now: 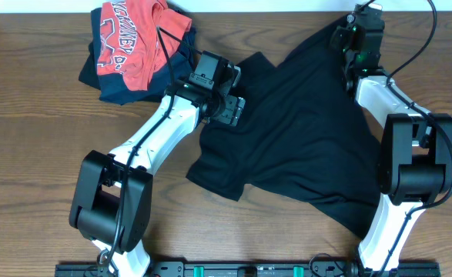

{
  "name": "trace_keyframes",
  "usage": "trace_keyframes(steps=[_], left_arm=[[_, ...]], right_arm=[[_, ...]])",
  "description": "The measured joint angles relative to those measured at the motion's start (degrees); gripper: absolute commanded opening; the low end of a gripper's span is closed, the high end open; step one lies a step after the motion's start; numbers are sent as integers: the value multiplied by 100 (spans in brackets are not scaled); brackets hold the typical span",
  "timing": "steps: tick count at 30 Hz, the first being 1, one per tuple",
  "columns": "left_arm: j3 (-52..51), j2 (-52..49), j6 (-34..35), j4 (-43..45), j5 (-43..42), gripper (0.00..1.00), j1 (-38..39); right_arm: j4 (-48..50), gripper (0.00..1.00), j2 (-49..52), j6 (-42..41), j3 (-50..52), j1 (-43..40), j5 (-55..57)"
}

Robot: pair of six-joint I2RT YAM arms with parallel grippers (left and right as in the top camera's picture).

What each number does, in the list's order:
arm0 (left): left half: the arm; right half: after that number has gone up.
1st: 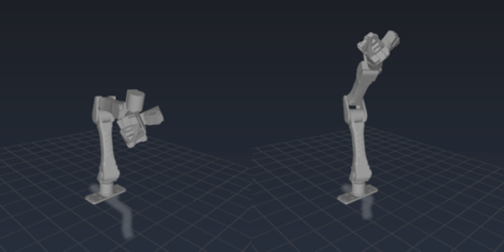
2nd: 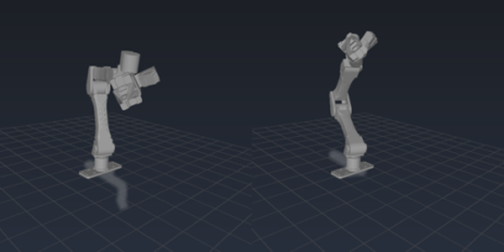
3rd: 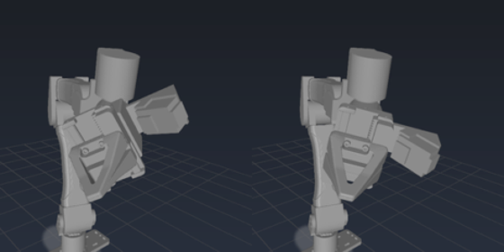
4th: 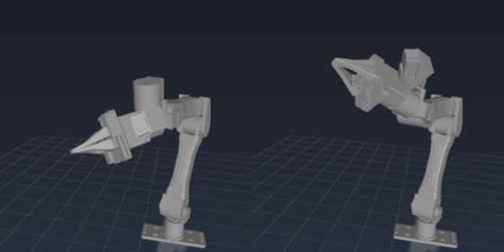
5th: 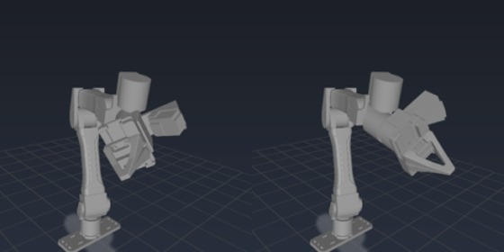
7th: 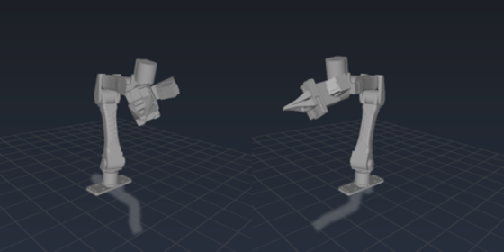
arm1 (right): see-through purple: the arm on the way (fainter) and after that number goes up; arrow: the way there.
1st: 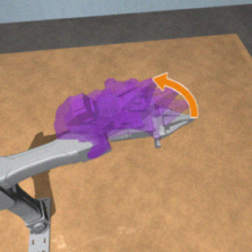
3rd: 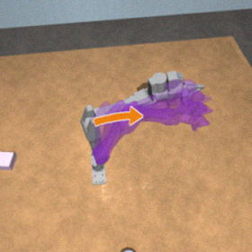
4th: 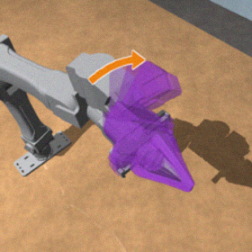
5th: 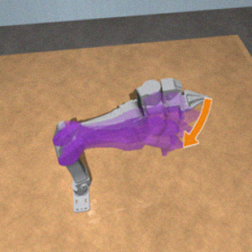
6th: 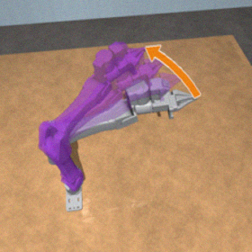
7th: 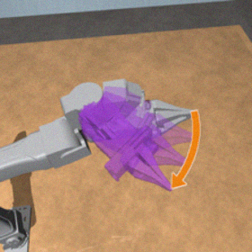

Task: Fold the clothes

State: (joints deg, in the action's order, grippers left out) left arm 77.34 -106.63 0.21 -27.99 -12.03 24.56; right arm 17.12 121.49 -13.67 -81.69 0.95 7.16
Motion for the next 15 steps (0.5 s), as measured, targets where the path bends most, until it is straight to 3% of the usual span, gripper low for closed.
trace_keyframes(steps=[8,9,10,12,15], left_arm=[[0,0,0,4,-2,79,0],[0,0,0,9,0,79,0],[0,0,0,7,0,79,0],[0,0,0,11,2,79,0],[0,-17,0,15,22,79,0]], right_arm=[[-470,4,699,553,-1027,-9,-9],[-691,17,876,588,-1274,-15,-15],[-885,38,1032,605,-1504,-24,-22],[-1344,68,1307,684,-1941,-44,-20],[-2061,92,1475,713,-2382,-96,-44]])
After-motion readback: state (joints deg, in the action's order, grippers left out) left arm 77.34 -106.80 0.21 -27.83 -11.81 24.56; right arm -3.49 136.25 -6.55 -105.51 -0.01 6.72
